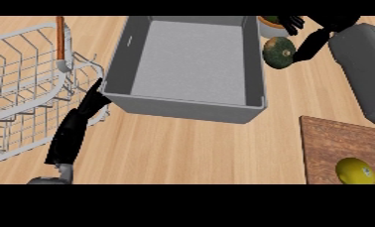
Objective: Pick the squash from the cutting board and place it in the cardboard box
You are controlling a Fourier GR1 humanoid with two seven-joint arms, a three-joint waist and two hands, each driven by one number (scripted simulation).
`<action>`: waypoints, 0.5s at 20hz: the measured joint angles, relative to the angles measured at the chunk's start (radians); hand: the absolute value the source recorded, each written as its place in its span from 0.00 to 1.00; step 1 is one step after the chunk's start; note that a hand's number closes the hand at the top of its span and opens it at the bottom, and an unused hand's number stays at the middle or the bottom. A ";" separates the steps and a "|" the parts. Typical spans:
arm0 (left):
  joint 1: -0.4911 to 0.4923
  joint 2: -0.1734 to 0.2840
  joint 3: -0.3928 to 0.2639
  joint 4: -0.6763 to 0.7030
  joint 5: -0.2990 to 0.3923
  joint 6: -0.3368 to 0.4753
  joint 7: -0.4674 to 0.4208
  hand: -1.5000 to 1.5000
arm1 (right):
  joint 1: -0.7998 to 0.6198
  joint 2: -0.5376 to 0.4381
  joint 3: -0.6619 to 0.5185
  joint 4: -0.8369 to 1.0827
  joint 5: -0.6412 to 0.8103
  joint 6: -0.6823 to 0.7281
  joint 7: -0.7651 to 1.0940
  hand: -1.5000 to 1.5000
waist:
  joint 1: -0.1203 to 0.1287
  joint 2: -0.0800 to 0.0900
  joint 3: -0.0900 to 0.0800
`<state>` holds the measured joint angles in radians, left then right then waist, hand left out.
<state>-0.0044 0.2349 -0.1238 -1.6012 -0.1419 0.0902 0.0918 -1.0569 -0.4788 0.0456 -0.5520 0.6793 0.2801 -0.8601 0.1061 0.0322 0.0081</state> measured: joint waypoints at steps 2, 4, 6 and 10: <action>0.009 -0.001 0.000 -0.003 -0.008 0.008 0.001 0.50 | -0.053 0.016 -0.017 0.031 -0.026 0.024 -0.009 1.00 | -0.007 -0.004 -0.001; 0.019 -0.006 0.004 -0.004 -0.011 0.016 -0.002 0.50 | -0.095 0.035 -0.027 0.059 -0.047 0.039 -0.017 1.00 | -0.015 -0.010 -0.002; 0.017 -0.003 0.008 -0.005 -0.010 0.014 0.009 0.50 | -0.148 0.070 -0.040 0.086 -0.072 0.047 -0.008 1.00 | -0.019 -0.011 -0.003; 0.022 0.002 0.017 -0.009 0.000 0.001 0.014 0.50 | -0.234 0.135 -0.051 0.151 -0.092 0.048 0.009 1.00 | -0.026 -0.012 -0.004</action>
<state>0.0175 0.2365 -0.1072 -1.6105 -0.1420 0.0913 0.1058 -1.2911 -0.3437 -0.0050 -0.4006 0.5874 0.3276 -0.8508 0.0801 0.0204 0.0042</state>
